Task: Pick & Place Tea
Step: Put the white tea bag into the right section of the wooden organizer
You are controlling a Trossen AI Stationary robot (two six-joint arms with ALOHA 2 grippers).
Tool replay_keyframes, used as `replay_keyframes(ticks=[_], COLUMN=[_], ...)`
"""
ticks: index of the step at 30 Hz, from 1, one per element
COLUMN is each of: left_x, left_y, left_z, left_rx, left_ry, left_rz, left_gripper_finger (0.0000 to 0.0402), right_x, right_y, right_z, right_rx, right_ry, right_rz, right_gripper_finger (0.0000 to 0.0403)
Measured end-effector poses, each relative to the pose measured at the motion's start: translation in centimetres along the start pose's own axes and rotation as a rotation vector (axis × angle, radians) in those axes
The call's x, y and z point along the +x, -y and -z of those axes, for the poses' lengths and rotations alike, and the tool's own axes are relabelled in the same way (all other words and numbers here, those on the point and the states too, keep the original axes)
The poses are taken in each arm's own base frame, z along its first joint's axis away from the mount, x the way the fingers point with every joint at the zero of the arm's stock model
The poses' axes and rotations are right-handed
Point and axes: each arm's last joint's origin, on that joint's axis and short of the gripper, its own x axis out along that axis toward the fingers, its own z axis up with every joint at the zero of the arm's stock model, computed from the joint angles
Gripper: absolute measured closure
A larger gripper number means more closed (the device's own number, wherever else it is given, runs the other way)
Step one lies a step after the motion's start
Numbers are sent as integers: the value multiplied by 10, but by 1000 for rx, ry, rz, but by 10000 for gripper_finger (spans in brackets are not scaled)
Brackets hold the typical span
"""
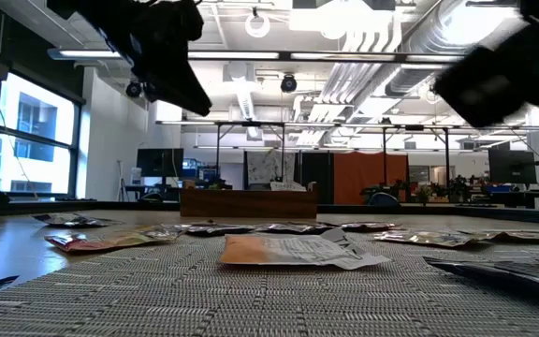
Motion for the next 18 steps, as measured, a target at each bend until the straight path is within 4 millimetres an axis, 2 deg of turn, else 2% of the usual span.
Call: replay_keyframes(ticks=[4,7,12,18], left_x=[0,0,0,0], left_y=[2,2,3,4], left_z=[-3,-5,-9,-7], left_rx=[-7,-16,-66,-91], left_ry=[23,47,82,55], left_rz=[37,44,60,77], left_gripper_finger=[270,270,270,270], right_x=[19,28,27,26], right_y=[-14,-17,-12,-6], right_z=[20,32,46,45], right_rx=[-4,-27,-79,-97], right_ry=[-103,-180,-292,-292], right_rz=[12,36,168,199], right_gripper_finger=[272,272,267,239])
